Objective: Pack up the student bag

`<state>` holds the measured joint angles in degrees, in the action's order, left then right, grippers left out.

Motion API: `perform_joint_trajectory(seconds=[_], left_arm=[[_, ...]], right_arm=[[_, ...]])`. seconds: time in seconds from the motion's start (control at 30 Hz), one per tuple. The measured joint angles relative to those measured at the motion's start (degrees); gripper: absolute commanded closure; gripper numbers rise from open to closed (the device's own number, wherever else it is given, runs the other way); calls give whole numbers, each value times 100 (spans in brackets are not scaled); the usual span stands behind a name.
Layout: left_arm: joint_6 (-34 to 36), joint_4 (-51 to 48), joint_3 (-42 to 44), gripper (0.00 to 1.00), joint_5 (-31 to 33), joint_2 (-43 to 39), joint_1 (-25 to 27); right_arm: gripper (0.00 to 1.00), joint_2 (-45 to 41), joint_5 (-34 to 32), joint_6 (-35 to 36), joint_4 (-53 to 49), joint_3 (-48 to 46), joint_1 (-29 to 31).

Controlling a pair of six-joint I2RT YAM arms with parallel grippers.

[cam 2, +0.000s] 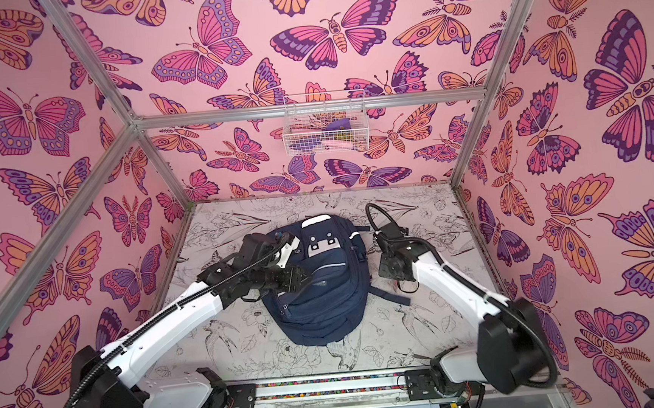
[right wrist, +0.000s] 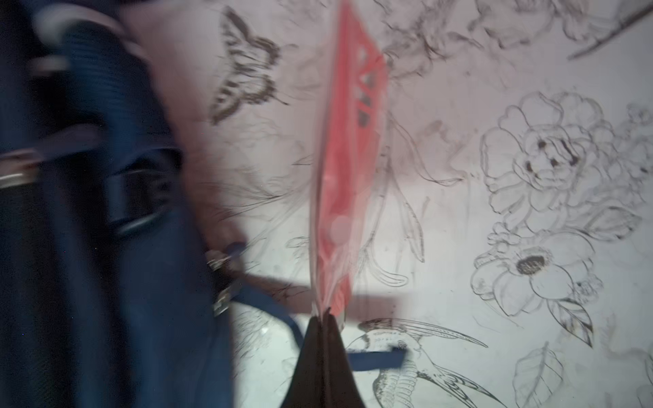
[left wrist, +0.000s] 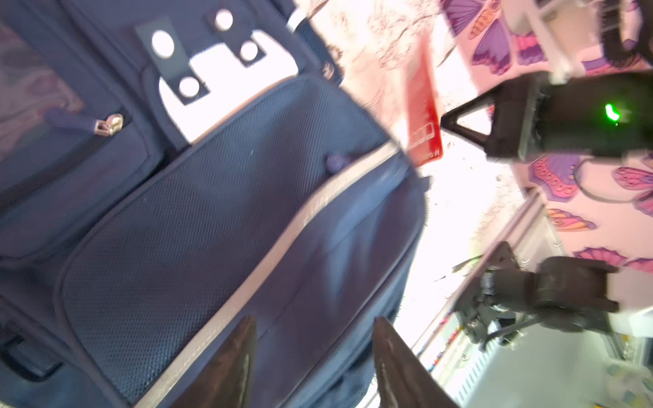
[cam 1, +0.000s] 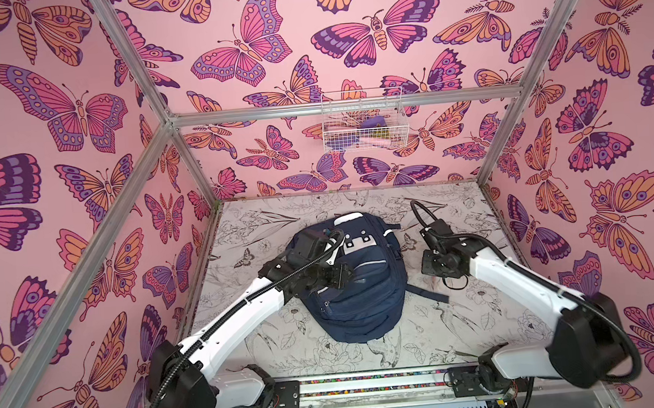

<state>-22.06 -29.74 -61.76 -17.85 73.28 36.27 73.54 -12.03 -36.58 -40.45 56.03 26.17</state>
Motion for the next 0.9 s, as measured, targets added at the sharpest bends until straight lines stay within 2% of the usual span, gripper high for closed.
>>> perform_joint_trajectory(seconds=[0.1, 0.2, 0.37, 0.53, 0.67, 0.9], left_arm=[[-444, 28, -120, 32, -356, -83, -247], [-990, 210, -131, 27, -726, -284, -448], [-1840, 778, -131, 24, -1261, -518, -487], [-2573, 1572, 59, 20, -1735, -468, -487], [-2881, 1867, 240, 23, -1904, -389, -487], [-3117, 1965, 492, 41, -1974, -249, -487]], right_arm=[[100, -772, 380, 354, 376, -170, 413], [100, -1110, 726, 599, 654, -181, 809], [100, -1126, 990, 896, 957, -125, 1620], [100, -839, 966, 1134, 1064, 317, 2546], [100, -553, 876, 1274, 1143, 673, 3014], [100, -227, 697, 1410, 1154, 942, 3340]])
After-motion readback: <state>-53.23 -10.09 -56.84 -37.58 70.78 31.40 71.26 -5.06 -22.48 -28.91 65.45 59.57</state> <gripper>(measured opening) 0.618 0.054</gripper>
